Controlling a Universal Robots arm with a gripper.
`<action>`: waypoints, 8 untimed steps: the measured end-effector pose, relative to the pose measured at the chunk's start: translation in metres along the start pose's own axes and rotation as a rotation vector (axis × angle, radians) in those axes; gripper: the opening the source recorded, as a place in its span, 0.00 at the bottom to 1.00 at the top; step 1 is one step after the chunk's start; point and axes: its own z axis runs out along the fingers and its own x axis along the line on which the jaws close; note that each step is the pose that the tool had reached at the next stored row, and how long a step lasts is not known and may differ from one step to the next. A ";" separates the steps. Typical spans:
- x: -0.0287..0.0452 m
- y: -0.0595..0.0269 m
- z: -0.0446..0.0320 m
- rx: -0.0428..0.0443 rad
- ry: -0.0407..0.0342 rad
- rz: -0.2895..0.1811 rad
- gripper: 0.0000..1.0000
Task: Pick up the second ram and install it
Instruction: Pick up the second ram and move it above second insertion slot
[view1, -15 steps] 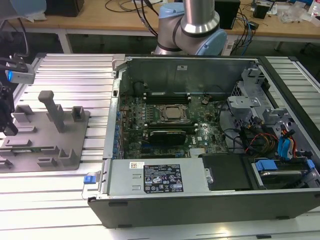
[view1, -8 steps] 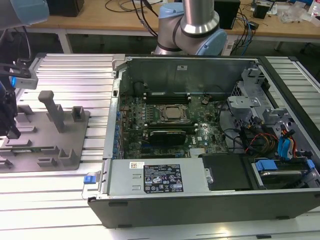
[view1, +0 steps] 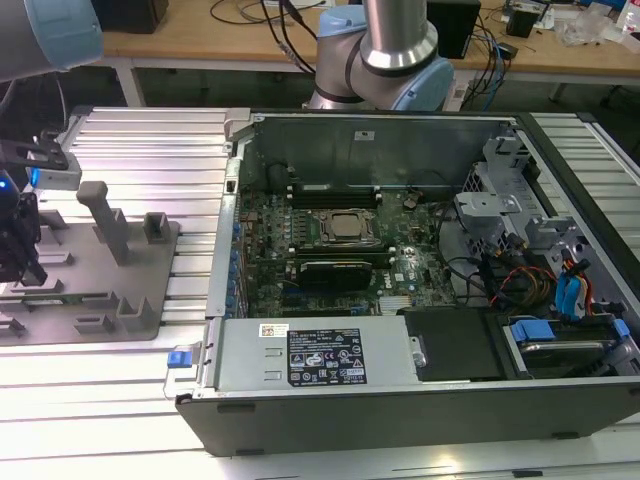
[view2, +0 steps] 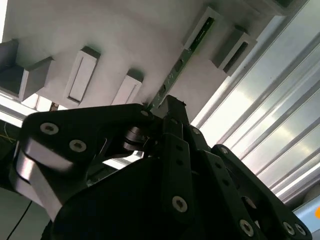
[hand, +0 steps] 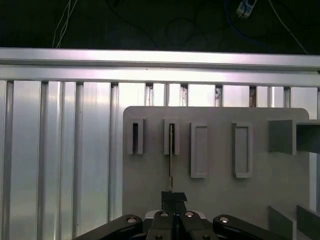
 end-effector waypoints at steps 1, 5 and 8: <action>0.0001 0.0006 0.0032 0.0040 0.0001 0.000 0.08; -0.0001 0.0020 0.0115 0.0153 0.0003 0.000 0.08; -0.0001 0.0052 0.0148 0.0176 0.0004 0.000 0.08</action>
